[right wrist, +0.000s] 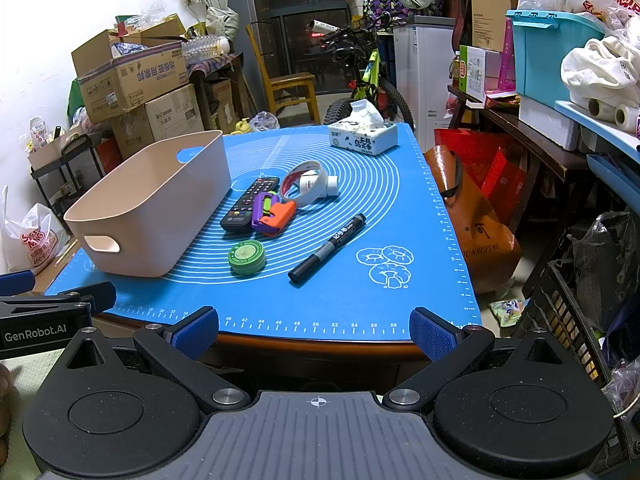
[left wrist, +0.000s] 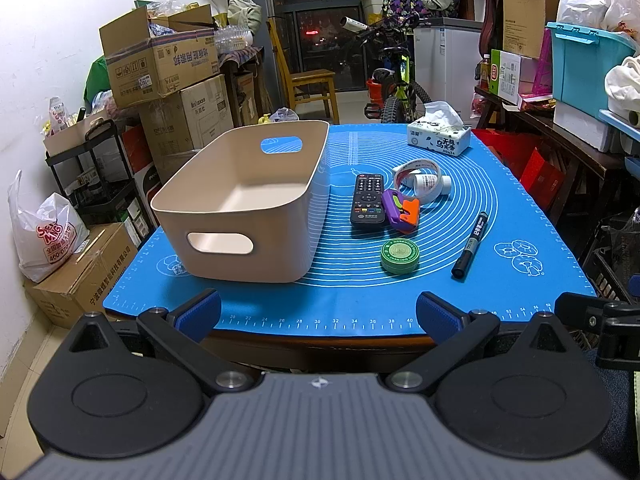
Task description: Organize rigid objects
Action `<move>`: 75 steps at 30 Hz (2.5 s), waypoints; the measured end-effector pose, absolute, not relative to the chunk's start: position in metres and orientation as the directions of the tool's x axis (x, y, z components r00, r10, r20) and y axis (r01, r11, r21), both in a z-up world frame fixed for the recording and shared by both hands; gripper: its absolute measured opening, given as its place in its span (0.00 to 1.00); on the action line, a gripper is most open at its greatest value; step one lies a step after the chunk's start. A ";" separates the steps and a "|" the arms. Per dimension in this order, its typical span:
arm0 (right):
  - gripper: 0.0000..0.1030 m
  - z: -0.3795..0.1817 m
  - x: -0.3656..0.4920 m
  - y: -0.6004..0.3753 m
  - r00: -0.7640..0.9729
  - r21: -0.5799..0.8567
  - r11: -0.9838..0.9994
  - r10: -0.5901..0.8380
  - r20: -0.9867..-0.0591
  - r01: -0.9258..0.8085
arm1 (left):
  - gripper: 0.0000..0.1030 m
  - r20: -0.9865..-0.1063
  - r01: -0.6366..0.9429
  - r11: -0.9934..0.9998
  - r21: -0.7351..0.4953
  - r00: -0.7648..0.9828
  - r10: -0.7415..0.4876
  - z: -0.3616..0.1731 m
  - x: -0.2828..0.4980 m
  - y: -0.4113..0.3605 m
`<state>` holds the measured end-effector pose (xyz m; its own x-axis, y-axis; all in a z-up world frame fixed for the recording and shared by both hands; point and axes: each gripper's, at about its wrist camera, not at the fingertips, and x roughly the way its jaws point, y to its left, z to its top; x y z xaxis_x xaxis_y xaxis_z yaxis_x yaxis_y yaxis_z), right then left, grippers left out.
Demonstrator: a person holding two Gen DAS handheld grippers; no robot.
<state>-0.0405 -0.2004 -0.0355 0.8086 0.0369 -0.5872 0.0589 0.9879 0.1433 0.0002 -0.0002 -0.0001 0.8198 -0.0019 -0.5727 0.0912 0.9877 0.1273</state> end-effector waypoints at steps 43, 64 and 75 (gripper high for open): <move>0.98 -0.029 -0.037 -0.211 0.807 0.220 0.971 0.057 -0.588 0.091 | 0.99 -0.566 0.081 0.986 0.145 0.824 0.016 0.014 0.000 0.002; 0.98 0.051 0.033 -0.209 0.869 0.313 0.944 0.063 -0.491 0.109 | 0.99 -0.466 -0.047 0.986 0.160 0.877 0.117 0.109 0.092 0.063; 0.98 0.042 0.102 -0.194 0.839 0.267 0.955 0.038 -0.542 0.130 | 0.99 -0.546 -0.046 0.978 0.204 0.824 0.152 0.097 0.161 0.104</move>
<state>0.1021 -0.1937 0.0419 0.8393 0.0376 -0.5423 0.1296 0.9550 0.2667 0.1614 0.1044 0.0969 0.8237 0.1523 -0.5461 -0.0456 0.9779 0.2038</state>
